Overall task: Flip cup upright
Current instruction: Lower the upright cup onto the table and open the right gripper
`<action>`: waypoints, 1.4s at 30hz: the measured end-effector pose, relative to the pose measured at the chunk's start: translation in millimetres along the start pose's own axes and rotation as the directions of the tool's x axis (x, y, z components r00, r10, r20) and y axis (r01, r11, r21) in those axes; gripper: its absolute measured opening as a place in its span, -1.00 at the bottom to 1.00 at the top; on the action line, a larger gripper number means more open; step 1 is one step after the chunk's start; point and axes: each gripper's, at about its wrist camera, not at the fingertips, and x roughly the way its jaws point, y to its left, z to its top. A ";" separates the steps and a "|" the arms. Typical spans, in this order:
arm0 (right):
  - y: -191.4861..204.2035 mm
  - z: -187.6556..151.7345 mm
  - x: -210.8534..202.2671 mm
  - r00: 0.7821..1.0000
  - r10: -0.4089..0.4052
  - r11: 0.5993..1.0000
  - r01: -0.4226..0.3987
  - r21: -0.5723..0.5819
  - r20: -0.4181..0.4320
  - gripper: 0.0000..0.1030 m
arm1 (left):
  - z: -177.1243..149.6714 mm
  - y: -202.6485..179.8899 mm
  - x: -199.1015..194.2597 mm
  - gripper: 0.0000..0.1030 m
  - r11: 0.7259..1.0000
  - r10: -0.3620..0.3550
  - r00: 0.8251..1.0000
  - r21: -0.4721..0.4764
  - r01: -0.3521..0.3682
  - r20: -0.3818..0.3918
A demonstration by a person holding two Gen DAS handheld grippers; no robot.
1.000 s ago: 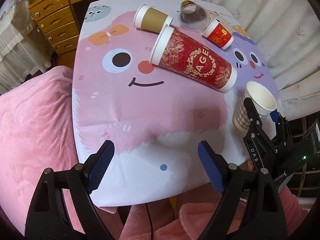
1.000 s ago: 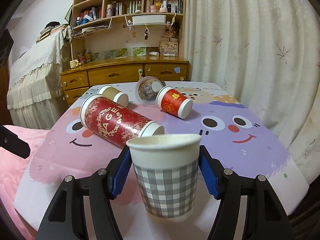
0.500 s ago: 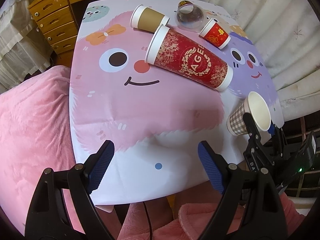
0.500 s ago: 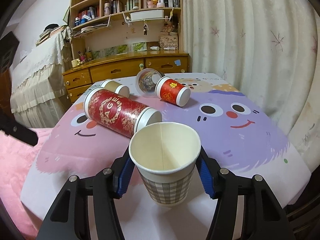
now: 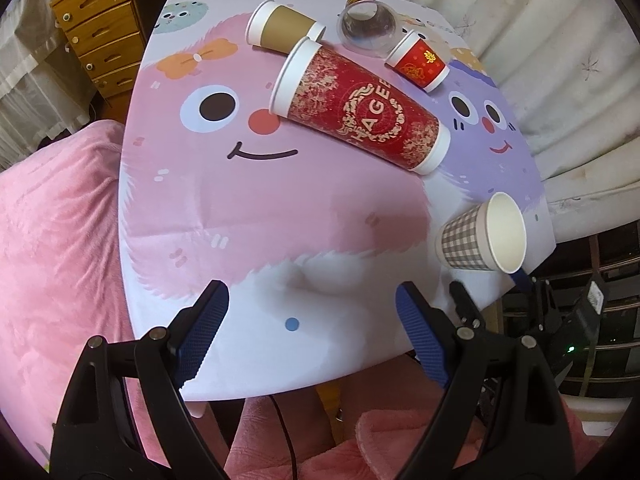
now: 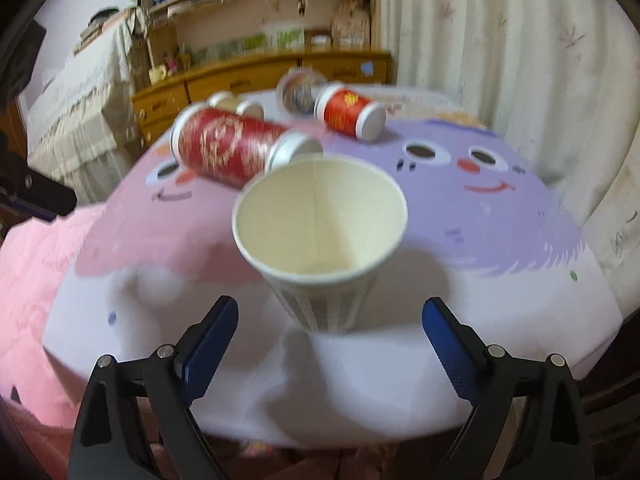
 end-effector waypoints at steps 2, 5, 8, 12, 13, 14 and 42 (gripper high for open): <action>-5.3 -4.2 2.2 0.998 -0.001 1.000 -0.001 -0.027 -0.067 0.84 | -0.6 -1.5 -1.9 0.63 1.000 -0.013 1.000 -0.021 0.013 0.007; -23.5 -8.9 3.4 0.981 0.004 1.000 -0.007 -0.017 -0.192 0.84 | 0.3 -4.3 -7.6 0.63 0.998 -0.017 0.999 -0.063 0.019 0.034; -46.6 -10.1 2.0 0.943 -0.007 1.000 0.014 0.019 -0.332 0.84 | -0.9 -11.8 -19.7 0.63 0.994 -0.018 0.996 -0.104 0.027 0.084; -86.1 -5.1 -14.4 0.892 0.094 0.986 -0.024 0.162 -0.442 0.84 | -6.9 -33.4 -37.0 0.63 0.992 -0.020 0.993 -0.119 0.034 0.118; -92.2 -2.8 -21.1 0.891 0.105 0.984 -0.029 0.176 -0.442 0.84 | -9.4 -39.9 -41.5 0.63 0.992 -0.012 0.992 -0.120 0.027 0.125; -100.5 2.8 -32.8 0.891 0.115 0.982 -0.036 0.185 -0.438 0.84 | -12.8 -47.6 -47.3 0.63 0.992 -0.009 0.990 -0.121 0.026 0.140; -123.1 114.0 -248.2 0.981 0.138 0.990 -0.133 0.045 -0.136 0.98 | -84.8 -232.1 -183.9 0.63 0.973 0.231 0.860 -0.120 -0.198 0.455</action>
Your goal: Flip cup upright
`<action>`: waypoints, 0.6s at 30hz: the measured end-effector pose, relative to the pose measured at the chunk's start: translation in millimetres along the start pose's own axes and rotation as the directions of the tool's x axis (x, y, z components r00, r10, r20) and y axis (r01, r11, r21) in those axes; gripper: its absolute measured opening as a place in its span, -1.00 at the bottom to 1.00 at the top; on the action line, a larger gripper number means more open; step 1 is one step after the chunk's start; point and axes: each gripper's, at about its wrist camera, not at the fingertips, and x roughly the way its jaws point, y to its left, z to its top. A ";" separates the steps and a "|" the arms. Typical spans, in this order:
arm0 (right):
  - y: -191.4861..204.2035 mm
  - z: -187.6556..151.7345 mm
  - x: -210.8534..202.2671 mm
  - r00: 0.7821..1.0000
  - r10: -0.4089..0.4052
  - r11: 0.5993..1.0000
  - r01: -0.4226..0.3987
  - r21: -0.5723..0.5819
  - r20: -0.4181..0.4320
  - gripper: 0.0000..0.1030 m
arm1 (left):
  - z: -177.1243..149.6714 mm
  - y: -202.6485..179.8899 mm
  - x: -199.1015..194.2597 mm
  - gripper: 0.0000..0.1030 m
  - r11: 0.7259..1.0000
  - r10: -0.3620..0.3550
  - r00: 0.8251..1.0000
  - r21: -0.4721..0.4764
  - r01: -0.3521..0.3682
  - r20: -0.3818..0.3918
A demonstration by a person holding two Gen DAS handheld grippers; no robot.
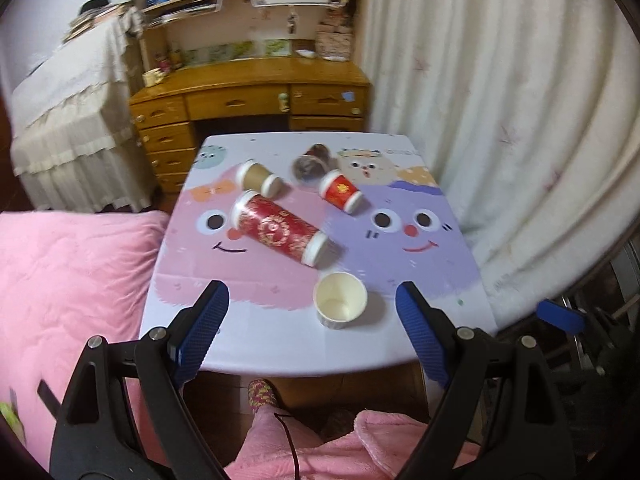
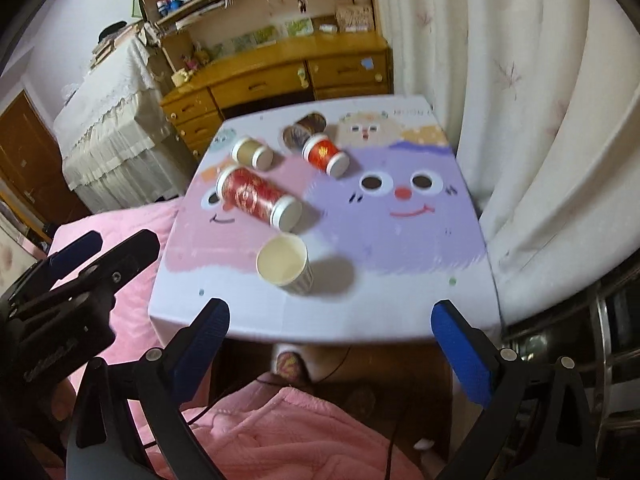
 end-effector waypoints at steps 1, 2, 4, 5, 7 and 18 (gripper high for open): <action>1.2 1.6 -2.1 1.000 -0.009 1.000 0.009 0.002 0.005 0.98 | 0.8 2.5 3.3 0.63 1.000 0.013 1.000 -0.007 -0.013 -0.011; 1.8 2.6 -5.1 1.000 -0.020 1.000 0.019 0.004 0.020 0.98 | 1.4 4.9 6.9 0.63 1.000 0.014 1.000 -0.015 -0.015 -0.022; 2.8 6.4 -8.3 0.999 -0.019 1.000 0.019 0.009 0.041 0.99 | 1.8 8.5 13.6 0.63 0.999 0.017 0.999 -0.027 -0.018 -0.037; 2.9 7.1 -8.2 0.998 -0.021 1.000 0.021 0.013 0.052 0.99 | 1.3 10.0 17.6 0.63 0.999 0.027 0.999 -0.027 -0.028 -0.042; 1.7 7.7 -5.8 0.999 -0.001 1.000 0.000 0.018 0.045 0.99 | -0.1 11.2 21.6 0.63 0.999 0.042 0.998 -0.025 -0.043 -0.052; 5.2 14.1 16.8 1.000 0.015 1.000 -0.015 0.005 0.013 0.99 | 3.1 19.9 31.0 0.63 0.998 0.046 0.998 -0.041 -0.048 -0.052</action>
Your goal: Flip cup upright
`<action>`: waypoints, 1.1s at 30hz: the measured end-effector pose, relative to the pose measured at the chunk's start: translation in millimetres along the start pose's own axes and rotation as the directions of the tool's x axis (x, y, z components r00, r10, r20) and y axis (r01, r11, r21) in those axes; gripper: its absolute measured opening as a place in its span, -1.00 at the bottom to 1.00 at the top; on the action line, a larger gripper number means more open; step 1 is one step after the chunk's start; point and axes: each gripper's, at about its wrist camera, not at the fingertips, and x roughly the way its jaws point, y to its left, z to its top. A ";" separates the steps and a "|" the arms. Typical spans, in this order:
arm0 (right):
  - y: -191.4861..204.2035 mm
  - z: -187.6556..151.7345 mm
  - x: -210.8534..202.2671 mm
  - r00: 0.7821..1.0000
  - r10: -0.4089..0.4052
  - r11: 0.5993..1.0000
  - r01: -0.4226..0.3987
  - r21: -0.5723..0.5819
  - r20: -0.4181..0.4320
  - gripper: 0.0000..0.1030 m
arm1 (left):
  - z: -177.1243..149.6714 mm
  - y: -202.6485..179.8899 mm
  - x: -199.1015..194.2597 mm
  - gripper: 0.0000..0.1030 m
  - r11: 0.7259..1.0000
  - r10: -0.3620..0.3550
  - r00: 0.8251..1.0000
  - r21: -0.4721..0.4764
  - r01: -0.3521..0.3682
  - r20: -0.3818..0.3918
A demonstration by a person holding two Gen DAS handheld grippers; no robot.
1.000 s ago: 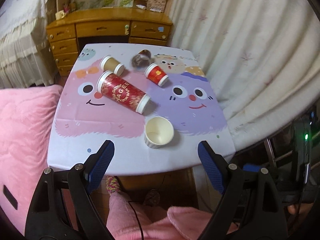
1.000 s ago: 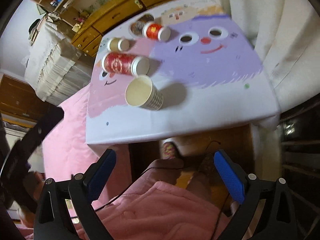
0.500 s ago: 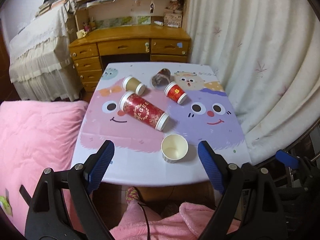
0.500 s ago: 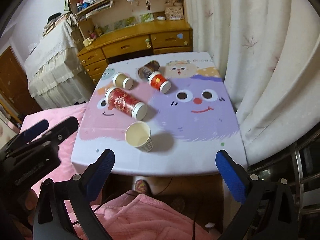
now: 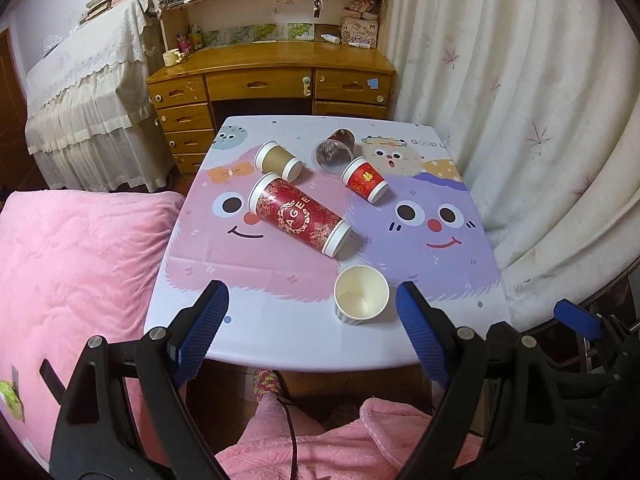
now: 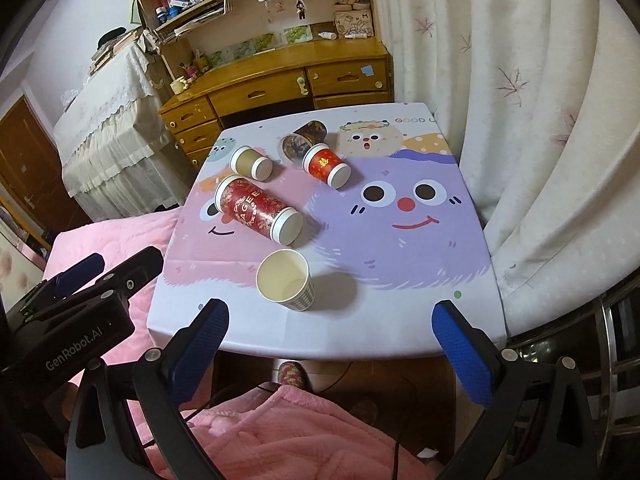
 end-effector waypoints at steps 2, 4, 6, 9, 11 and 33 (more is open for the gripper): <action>1.0 0.6 0.3 1.000 -0.007 1.000 0.007 -0.003 -0.002 0.99 | 0.1 0.3 -0.1 0.63 1.000 0.001 1.000 0.000 -0.001 -0.001; 0.0 -0.1 0.4 1.000 -0.007 1.000 0.007 -0.001 -0.007 0.99 | 0.5 -0.3 1.4 0.64 1.000 0.000 1.000 0.001 0.000 -0.003; -1.8 0.7 5.0 1.000 -0.008 1.000 0.008 0.003 -0.012 0.99 | 1.0 -1.4 2.9 0.65 1.000 0.001 1.000 0.003 -0.001 -0.004; -5.9 1.3 7.6 1.000 -0.010 1.000 0.010 0.014 -0.023 0.99 | 1.9 -2.1 5.5 0.76 1.000 0.007 1.000 0.003 -0.007 -0.003; -8.2 1.5 9.5 1.000 -0.007 1.000 0.007 0.021 -0.025 0.99 | 2.7 -0.9 9.1 0.90 1.000 0.005 1.000 -0.006 -0.005 -0.012; -13.9 4.6 2.9 0.999 -0.035 0.999 0.035 0.011 0.015 0.99 | 1.9 -4.7 12.2 0.98 1.000 0.010 1.000 -0.024 -0.011 -0.013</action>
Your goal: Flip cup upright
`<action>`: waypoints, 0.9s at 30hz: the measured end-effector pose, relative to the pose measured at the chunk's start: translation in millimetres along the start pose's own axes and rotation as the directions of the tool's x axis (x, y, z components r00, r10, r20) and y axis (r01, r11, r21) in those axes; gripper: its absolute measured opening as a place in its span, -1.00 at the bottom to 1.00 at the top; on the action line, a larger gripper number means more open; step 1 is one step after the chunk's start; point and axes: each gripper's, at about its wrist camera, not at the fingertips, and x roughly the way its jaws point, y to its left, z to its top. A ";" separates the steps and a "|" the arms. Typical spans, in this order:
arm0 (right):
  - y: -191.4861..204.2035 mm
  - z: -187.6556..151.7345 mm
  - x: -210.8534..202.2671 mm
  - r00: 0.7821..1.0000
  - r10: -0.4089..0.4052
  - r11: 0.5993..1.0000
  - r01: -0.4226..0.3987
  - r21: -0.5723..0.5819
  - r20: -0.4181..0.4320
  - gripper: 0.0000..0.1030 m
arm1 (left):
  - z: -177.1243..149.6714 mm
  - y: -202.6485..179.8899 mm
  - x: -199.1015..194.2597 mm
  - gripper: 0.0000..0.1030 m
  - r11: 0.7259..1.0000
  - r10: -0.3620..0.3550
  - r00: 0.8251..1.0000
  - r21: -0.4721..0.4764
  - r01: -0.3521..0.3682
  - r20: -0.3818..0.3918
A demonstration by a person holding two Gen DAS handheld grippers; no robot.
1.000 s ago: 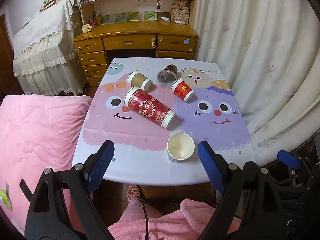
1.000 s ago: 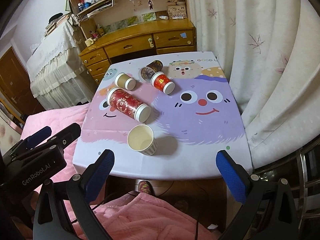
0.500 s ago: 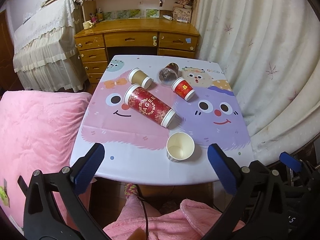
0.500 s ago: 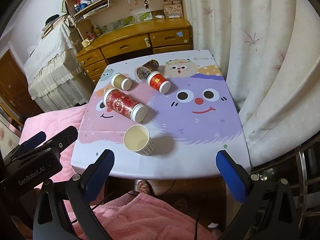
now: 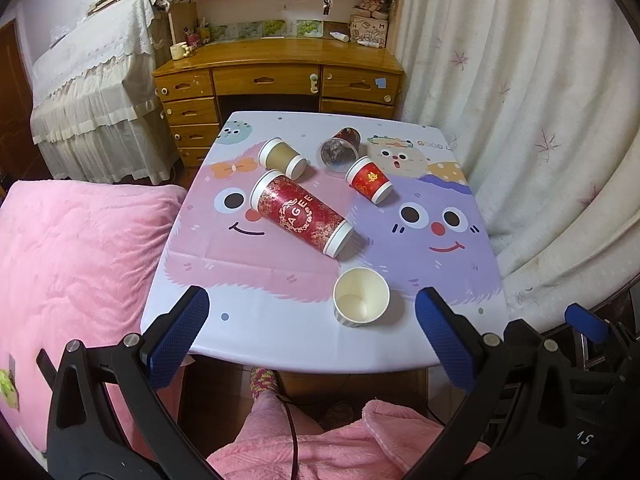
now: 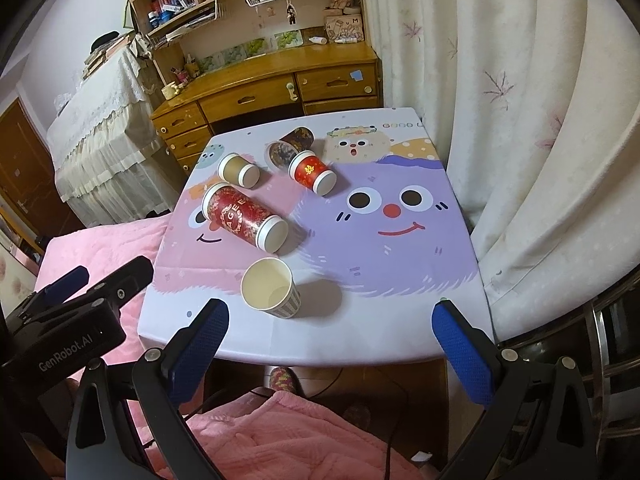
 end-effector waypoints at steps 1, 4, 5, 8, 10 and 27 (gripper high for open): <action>-0.6 1.0 1.0 1.000 -0.002 1.000 0.002 0.000 -0.003 0.99 | -0.2 -1.4 1.5 0.98 1.000 -0.001 1.000 -0.001 0.001 -0.005; -0.8 2.2 3.5 1.000 -0.003 1.000 0.003 0.000 -0.015 0.99 | -0.5 -2.8 1.2 0.98 1.000 0.001 1.000 -0.003 -0.001 -0.008; -1.0 2.6 4.0 1.000 -0.003 1.000 0.003 -0.001 -0.019 0.99 | -0.5 -2.3 1.1 0.98 1.000 0.002 1.000 -0.003 -0.002 -0.007; -1.0 2.9 5.6 1.000 -0.002 1.000 0.002 -0.002 -0.024 0.99 | -0.8 -3.8 2.5 0.98 1.000 0.005 1.000 -0.002 -0.005 -0.009; -0.3 2.5 6.0 1.000 -0.003 1.000 0.003 -0.001 -0.025 0.99 | -1.3 -4.7 2.7 0.98 1.000 0.006 1.000 -0.002 -0.006 -0.012; -5.9 4.8 20.1 0.998 0.009 1.000 -0.008 0.011 -0.068 0.99 | -9.8 -1.3 10.5 0.98 1.000 0.020 0.999 -0.004 -0.020 -0.030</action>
